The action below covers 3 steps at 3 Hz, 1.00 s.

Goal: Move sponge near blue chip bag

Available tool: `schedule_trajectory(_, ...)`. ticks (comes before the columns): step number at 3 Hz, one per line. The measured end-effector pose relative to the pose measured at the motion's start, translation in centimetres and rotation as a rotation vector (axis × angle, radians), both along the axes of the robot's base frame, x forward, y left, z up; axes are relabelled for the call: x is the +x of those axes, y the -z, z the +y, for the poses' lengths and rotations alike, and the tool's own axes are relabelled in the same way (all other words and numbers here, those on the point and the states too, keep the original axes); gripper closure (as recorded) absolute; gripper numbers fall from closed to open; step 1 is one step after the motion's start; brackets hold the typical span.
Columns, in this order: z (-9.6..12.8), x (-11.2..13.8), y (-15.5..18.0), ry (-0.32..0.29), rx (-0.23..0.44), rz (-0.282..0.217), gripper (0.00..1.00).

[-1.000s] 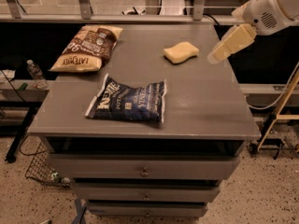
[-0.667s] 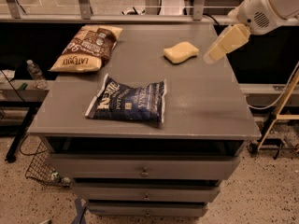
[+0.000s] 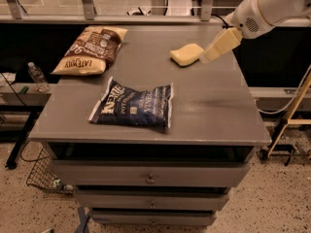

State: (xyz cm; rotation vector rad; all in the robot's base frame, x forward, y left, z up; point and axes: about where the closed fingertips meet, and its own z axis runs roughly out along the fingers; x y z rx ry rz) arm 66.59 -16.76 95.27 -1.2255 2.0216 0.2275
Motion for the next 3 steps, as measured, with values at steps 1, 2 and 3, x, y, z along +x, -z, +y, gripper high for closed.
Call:
schedule_trajectory(1,0.7,2.3,2.4,0.019,0.03,0.014,0.0)
schedule_trajectory(2,1.4,4.3,4.4,0.039,0.077,0.03,0.0)
schedule_trajectory(3,1.8,6.0,6.0,0.058,0.13,0.046,0.0)
